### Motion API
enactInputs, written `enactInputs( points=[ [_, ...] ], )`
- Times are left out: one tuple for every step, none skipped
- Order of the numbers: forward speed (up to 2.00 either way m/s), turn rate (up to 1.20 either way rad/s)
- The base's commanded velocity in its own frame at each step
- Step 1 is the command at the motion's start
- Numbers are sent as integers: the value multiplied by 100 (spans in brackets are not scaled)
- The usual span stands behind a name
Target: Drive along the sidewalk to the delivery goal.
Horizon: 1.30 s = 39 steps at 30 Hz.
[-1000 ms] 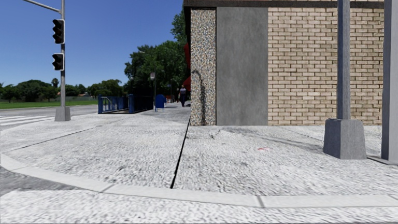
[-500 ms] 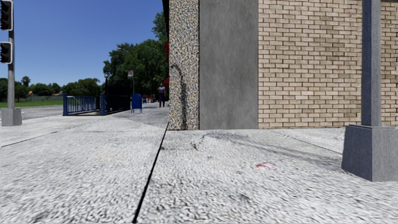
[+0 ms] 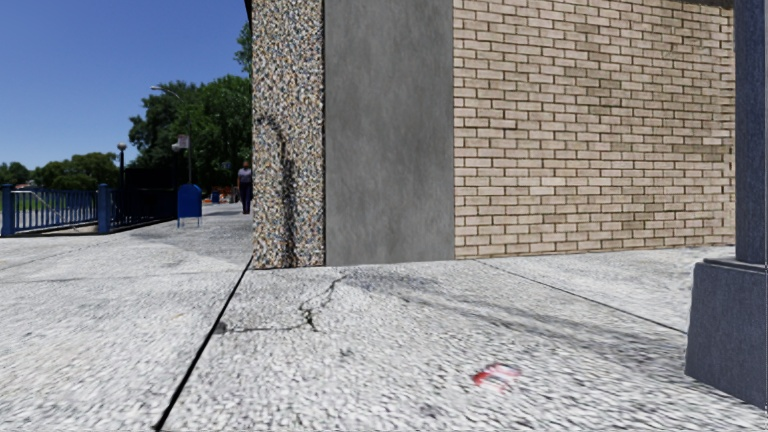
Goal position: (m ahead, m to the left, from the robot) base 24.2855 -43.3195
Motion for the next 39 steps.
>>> enactInputs(
  points=[
    [152, -41],
    [152, -41],
    [152, -41],
    [152, -41],
    [152, -41],
    [152, -41],
    [152, -41],
    [152, -41],
    [152, -41],
    [152, -41],
    [152, -41],
    [152, -41],
    [152, -43],
    [152, -43],
    [152, -44],
    [152, -46],
    [152, -47],
    [152, -47],
    [152, -47],
    [152, -47],
    [152, -47],
    [152, -47],
    [152, -47],
    [152, -47],
    [152, -47],
    [152, -48],
    [152, -48],
    [152, -48],
    [152, -49],
    [152, -49],
    [152, -49],
    [152, -49],
    [152, -52],
    [152, -60],
    [152, -60],
    [152, -62],
    [152, -62],
    [152, -62],
    [152, -62]
  ],
)
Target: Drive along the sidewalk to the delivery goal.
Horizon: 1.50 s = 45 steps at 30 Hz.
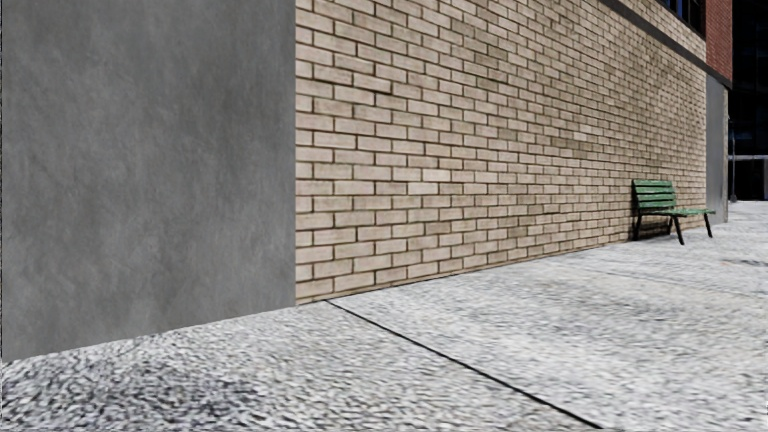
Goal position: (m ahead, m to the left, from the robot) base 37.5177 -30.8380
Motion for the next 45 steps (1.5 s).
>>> enactInputs(
  points=[
    [152, -62],
    [152, -62],
    [152, -62],
    [152, -62],
    [152, -62],
    [152, -62],
    [152, -62],
    [152, -62],
    [152, -62],
    [152, -62],
    [152, -62],
    [152, -62],
    [152, -62],
    [152, -62],
    [152, -62],
    [152, -62],
    [152, -62],
    [152, -62],
    [152, -62],
    [152, -62],
    [152, -62],
    [152, -62],
    [153, -62],
    [153, -62],
    [153, -62],
    [153, -62],
    [153, -62],
    [153, -62],
    [153, -62],
    [156, -62],
    [156, -62],
    [165, -62],
    [174, -62],
    [174, -62],
    [200, -62],
    [200, -62],
    [200, -62],
    [200, -62],
    [200, -62],
    [200, -62],
    [200, -62],
    [200, -62],
    [200, -62],
    [200, -60],
    [200, -60]
  ],
)
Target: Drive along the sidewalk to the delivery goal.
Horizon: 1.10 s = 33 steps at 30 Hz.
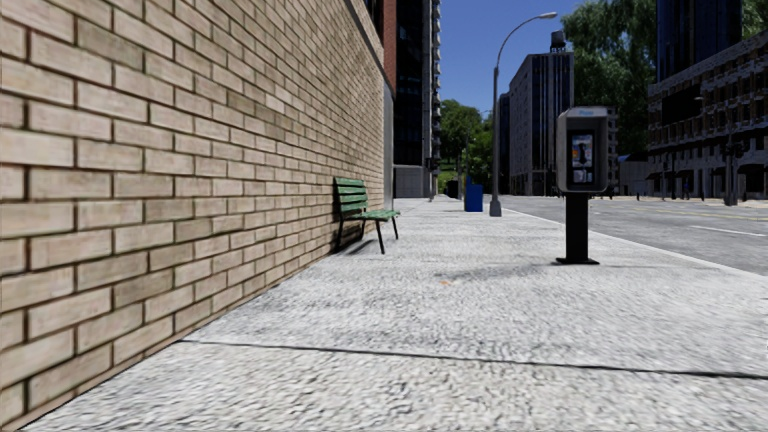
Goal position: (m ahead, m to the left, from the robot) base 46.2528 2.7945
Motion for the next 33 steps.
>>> enactInputs(
  points=[
    [200, -55],
    [200, -54],
    [200, -54],
    [200, -54],
    [200, -54],
    [200, -53],
    [200, -6],
    [200, -6],
    [200, 0],
    [200, 0],
    [200, 0],
    [200, 0],
    [200, 0],
    [200, 0],
    [200, 0],
    [200, 0],
    [200, 0],
    [200, 0],
    [200, 0],
    [200, 0],
    [200, 0],
    [200, 0],
    [200, -5],
    [200, -18],
    [200, -22],
    [200, -22],
    [200, -23],
    [200, -23],
    [200, -25],
    [200, -25],
    [200, -27],
    [200, -31],
    [200, -33]
  ],
)
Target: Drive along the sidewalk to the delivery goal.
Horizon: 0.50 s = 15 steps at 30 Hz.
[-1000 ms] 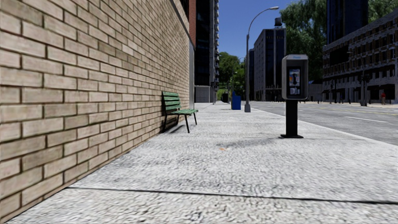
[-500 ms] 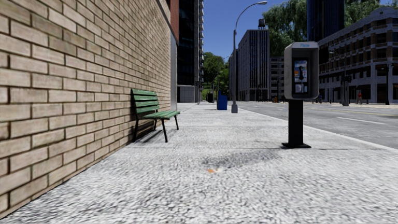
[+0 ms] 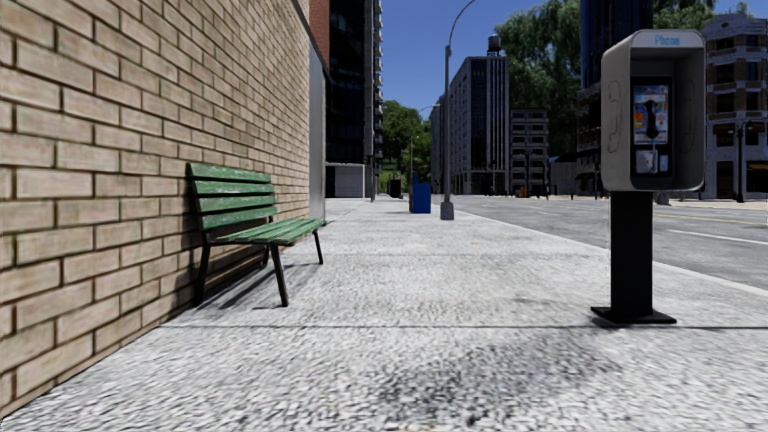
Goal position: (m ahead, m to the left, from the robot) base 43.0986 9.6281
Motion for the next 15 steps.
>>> enactInputs(
  points=[
    [200, -33],
    [200, -33],
    [200, -34],
    [200, -34],
    [200, -34],
    [200, -34],
    [200, -34],
    [200, -34],
    [200, -34],
    [200, -34],
    [200, -34],
    [200, -34],
    [200, -34],
    [200, -34],
    [200, -25]
  ],
)
